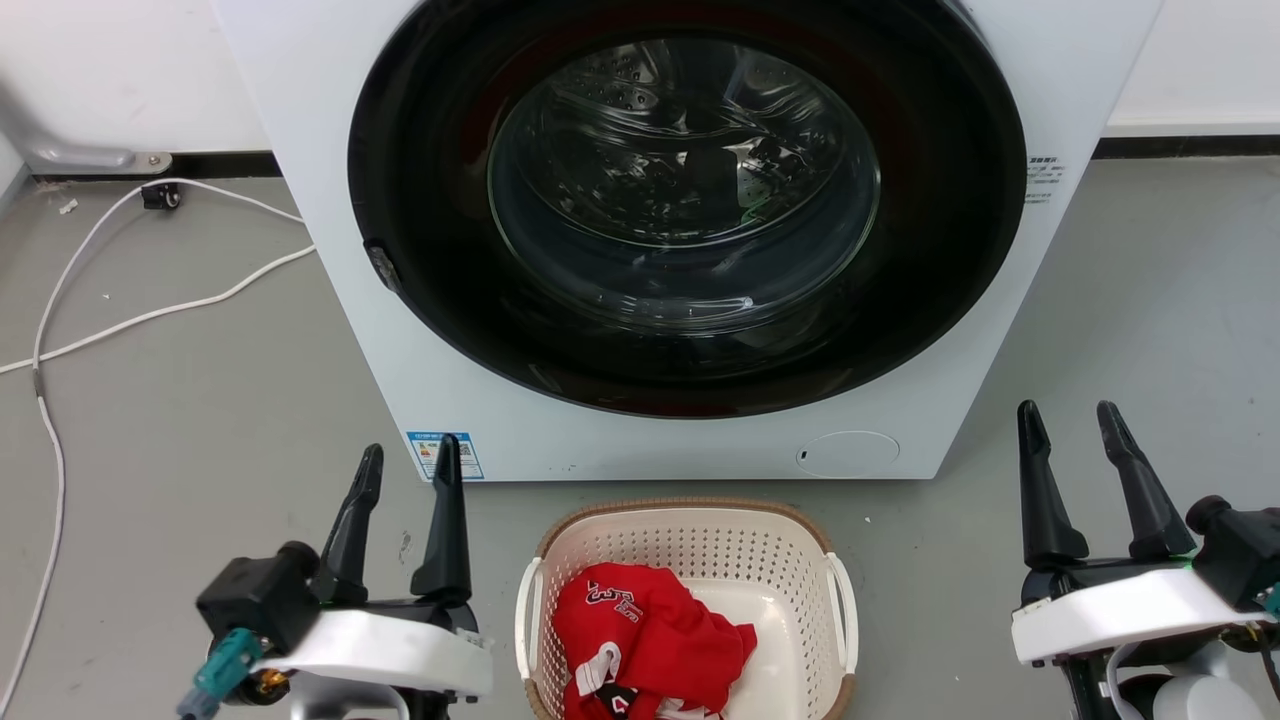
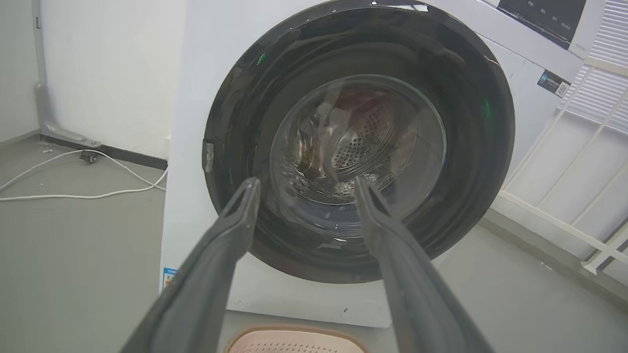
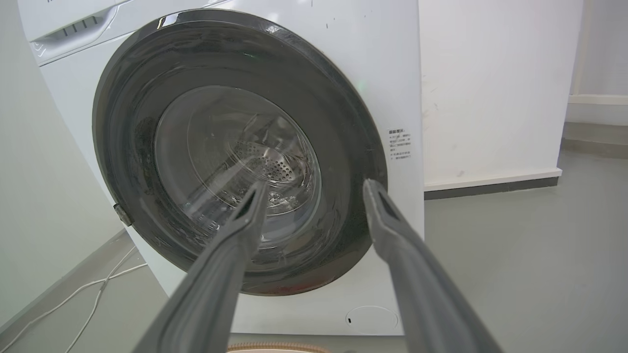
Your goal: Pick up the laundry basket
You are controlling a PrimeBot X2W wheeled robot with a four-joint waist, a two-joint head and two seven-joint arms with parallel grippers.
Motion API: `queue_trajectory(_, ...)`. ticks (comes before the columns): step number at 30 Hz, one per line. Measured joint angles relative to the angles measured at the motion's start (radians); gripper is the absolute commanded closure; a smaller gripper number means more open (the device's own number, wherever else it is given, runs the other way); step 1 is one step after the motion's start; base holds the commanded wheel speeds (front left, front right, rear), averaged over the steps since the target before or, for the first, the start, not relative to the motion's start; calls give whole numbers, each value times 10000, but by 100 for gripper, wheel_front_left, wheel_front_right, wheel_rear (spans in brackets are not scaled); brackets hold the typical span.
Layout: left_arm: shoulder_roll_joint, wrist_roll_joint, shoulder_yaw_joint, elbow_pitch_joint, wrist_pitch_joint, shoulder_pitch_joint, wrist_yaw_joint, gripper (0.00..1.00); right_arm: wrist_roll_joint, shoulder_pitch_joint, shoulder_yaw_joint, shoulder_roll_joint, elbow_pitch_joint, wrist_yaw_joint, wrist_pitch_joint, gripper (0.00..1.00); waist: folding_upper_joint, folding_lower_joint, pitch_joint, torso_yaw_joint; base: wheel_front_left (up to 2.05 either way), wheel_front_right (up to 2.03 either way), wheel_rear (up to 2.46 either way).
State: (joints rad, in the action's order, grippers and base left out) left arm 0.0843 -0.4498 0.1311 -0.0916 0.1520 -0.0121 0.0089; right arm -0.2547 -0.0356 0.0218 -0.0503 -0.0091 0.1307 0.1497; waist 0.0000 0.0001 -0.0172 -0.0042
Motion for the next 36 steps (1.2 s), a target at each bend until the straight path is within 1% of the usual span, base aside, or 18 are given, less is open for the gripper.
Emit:
queue_trajectory(8, 431, 846, 796, 148, 190, -41, 535, 0, 792, 112, -54, 0, 140, 0, 188, 0, 0, 0, 12, -14, 0, 0, 0)
queue_trajectory(19, 832, 1712, 1557, 232, 439, -43, 1011, 0, 1724, 168, -88, 0, 464, 2, 445, 0, 0, 0, 20, -40, 0, 0, 0)
queue_trajectory(23, 878, 1906, 1801, 353, 510, -44, 980, 0, 2117, 168, -111, 0, 520, 2, 523, 0, 0, 0, 10, -42, 0, 0, 0)
queue_trajectory(27, 840, 2084, 1781, 380, 600, -45, 1007, 0, 2382, 168, -125, 0, 516, 2, 612, 0, 0, 0, -31, -40, 0, 0, 0)
queue_trajectory(30, 721, 2142, 1674, 370, 640, -71, 949, 0, 2253, 168, -140, 0, 520, 2, 662, 0, 0, 0, -56, -35, 0, 0, 0)
queue_trajectory(33, 571, 2219, 1450, 313, 717, -175, 844, 0, 1831, 174, -117, 0, 593, 2, 717, 0, 0, 0, -69, -26, 0, 0, 0)
queue_trajectory(36, 445, 2374, 1223, 307, 767, -280, 679, 0, 1756, 219, -121, 0, 692, 2, 796, 0, 0, 0, -61, -22, 0, 0, 0)
